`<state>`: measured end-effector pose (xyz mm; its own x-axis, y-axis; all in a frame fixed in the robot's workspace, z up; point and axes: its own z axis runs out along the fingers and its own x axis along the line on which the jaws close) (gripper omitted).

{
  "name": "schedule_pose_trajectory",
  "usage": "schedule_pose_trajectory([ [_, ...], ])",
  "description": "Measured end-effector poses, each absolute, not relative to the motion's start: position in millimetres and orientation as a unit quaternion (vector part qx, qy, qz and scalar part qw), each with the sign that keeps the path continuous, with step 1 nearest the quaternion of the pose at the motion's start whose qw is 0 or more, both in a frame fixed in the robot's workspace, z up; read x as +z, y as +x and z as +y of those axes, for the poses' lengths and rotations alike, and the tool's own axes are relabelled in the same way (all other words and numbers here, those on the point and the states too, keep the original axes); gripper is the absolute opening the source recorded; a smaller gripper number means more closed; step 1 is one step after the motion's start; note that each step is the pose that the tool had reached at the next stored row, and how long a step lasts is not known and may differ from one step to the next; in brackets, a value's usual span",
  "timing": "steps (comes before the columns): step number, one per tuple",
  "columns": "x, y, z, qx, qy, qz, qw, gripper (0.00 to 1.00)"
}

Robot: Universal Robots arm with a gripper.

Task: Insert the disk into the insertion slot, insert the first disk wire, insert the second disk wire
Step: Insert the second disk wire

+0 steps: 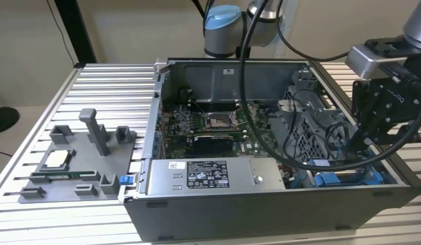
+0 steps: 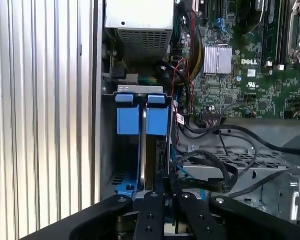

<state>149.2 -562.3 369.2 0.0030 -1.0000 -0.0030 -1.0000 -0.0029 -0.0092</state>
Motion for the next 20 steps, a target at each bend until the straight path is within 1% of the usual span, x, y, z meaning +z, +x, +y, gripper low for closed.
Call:
schedule_pose_trajectory([
  [3,369,139,-563,-0.007,-0.708,0.706,0.01,0.0],
  [9,366,123,-563,-0.028,-0.708,0.705,0.03,0.0],
  [11,364,121,-563,-0.033,-0.708,0.705,0.035,0.0],
  [18,359,120,-563,-0.033,-0.708,0.705,0.036,0.0],
  [20,358,120,-564,-0.031,-0.707,0.705,0.038,0.0],
])
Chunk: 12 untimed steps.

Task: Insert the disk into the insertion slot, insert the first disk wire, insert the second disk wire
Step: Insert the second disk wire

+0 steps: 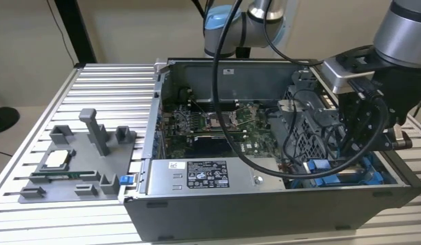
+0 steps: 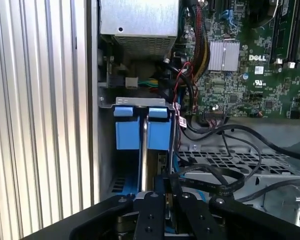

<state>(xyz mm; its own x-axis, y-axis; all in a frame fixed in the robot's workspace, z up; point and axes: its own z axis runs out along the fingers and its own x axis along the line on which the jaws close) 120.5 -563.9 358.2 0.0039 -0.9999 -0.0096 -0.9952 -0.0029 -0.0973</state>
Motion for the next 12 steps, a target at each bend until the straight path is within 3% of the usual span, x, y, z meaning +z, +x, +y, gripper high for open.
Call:
schedule_pose_trajectory([
  [4,357.5,121.6,-567.3,-0.023,-0.707,0.705,0.046,0.0],
  [12,356.3,124.3,-568.5,-0.022,-0.707,0.705,0.045,0.0],
])
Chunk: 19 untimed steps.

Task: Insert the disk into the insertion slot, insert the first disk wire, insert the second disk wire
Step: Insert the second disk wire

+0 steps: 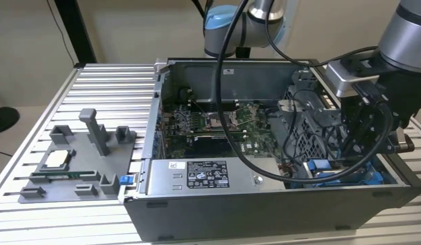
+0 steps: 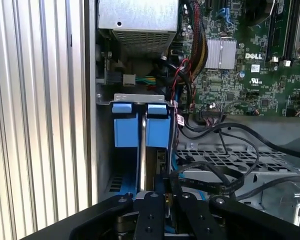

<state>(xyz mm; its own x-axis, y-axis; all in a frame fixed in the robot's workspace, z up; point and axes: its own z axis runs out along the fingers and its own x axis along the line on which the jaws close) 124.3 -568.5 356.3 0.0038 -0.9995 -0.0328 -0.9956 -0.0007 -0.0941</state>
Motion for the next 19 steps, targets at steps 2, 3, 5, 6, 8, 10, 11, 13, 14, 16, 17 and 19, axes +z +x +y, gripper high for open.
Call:
schedule_pose_trajectory([
  [2,356.0,124.3,-568.6,-0.022,-0.707,0.705,0.045,0.0],
  [3,355.8,124.4,-568.6,-0.022,-0.707,0.705,0.045,0.0],
  [5,355.7,124.4,-568.6,-0.022,-0.707,0.705,0.045,0.0],
  [6,355.6,124.4,-568.6,-0.022,-0.707,0.705,0.045,0.0],
  [8,355.0,124.3,-568.6,-0.022,-0.707,0.705,0.045,0.0],
  [10,354.7,124.3,-568.6,-0.022,-0.707,0.705,0.045,0.0],
  [11,354.2,124.2,-568.6,-0.022,-0.707,0.705,0.045,0.0],
  [13,353.7,124.2,-568.6,-0.022,-0.707,0.705,0.045,0.0],
  [14,353.3,124.2,-568.6,-0.022,-0.707,0.705,0.045,0.0],
  [16,352.8,124.2,-568.6,-0.022,-0.707,0.705,0.044,0.0],
  [17,352.6,124.2,-568.6,-0.022,-0.707,0.705,0.045,0.0],
  [19,352.2,124.2,-568.6,-0.022,-0.707,0.705,0.045,0.0],
])
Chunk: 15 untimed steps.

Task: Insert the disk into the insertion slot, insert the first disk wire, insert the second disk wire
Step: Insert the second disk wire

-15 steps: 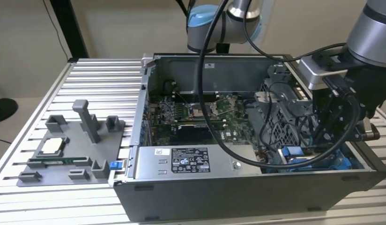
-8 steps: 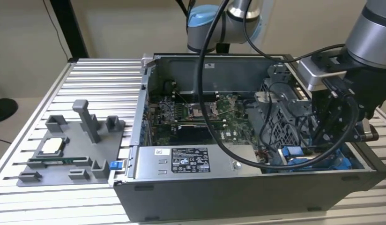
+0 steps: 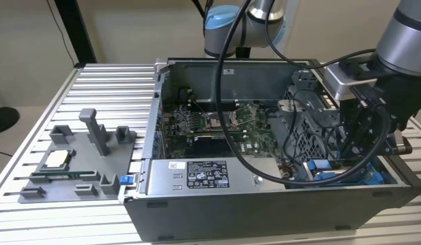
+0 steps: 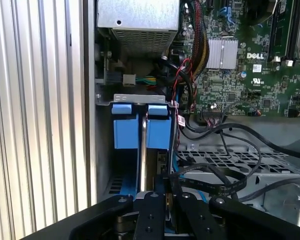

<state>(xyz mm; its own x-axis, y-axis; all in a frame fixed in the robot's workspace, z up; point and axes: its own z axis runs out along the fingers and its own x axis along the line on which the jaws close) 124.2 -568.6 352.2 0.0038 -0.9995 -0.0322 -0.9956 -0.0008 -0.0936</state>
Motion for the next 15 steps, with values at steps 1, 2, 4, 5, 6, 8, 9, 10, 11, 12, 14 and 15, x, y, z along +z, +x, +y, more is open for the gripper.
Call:
schedule_pose_trajectory([
  [1,352.0,124.2,-568.6,-0.022,-0.707,0.705,0.045,0.0],
  [2,351.8,124.2,-568.6,-0.022,-0.707,0.705,0.045,0.0],
  [4,351.4,124.3,-568.7,-0.022,-0.707,0.705,0.045,0.0],
  [5,351.3,124.4,-568.6,-0.022,-0.707,0.705,0.045,0.0],
  [6,351.1,124.5,-568.6,-0.022,-0.707,0.705,0.045,0.0],
  [8,350.7,124.7,-568.6,-0.022,-0.707,0.705,0.045,0.0],
  [9,350.3,124.8,-568.6,-0.022,-0.707,0.705,0.045,0.0],
  [10,350.1,124.8,-568.6,-0.022,-0.707,0.705,0.045,0.0],
  [11,349.9,124.8,-568.6,-0.022,-0.707,0.705,0.045,0.0],
  [12,349.5,124.8,-568.6,-0.022,-0.707,0.705,0.045,0.0],
  [14,349.0,124.8,-568.6,-0.022,-0.707,0.705,0.045,0.0],
  [15,348.8,124.8,-568.6,-0.022,-0.707,0.705,0.045,0.0],
])
